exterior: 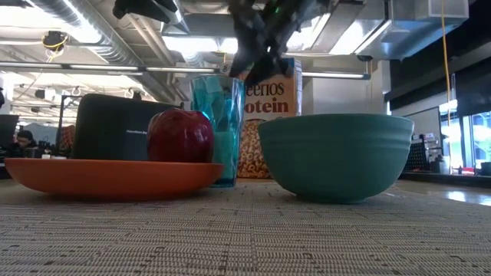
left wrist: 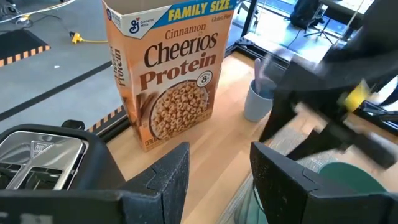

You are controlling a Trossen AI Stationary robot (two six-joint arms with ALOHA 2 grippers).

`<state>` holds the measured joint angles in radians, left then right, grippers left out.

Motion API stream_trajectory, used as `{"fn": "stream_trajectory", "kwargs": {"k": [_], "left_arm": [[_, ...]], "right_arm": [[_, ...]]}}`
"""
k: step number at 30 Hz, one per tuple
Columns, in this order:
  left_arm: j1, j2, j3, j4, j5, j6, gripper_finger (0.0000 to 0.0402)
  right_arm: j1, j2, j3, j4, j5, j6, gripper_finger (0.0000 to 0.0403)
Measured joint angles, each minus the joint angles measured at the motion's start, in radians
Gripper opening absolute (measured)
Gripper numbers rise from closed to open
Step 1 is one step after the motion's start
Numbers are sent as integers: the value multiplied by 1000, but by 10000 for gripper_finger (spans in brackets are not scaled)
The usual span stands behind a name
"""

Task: Arrange a breakfast setting
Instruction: Put the violet spoon on the gray placemat to the right of the green bowl

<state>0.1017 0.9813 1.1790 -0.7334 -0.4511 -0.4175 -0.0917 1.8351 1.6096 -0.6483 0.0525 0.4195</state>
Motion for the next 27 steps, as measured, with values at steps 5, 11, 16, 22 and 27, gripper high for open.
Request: {"fn": "stream_trajectory", "kwargs": {"k": [5,11,16,22,27], "left_arm": [[0,0,0,0,0,-2,163],[0,5,0,2,0,-55,163],[-22,47,2,7,-1,-86,163],[-81,121,2,5,-22,-157,163],[-115,181,2,10,-37,-207,163]], "right_arm": [[-14,-128,0,-53,65,-9,233],[-110,-273,0,-320,115,-39,236],[-247,-369,-100,-392,87,-97,236],[-453,-492,-390,-216,-119,-131,237],[-578,-537,-542,-68,-177,-144,237]]}}
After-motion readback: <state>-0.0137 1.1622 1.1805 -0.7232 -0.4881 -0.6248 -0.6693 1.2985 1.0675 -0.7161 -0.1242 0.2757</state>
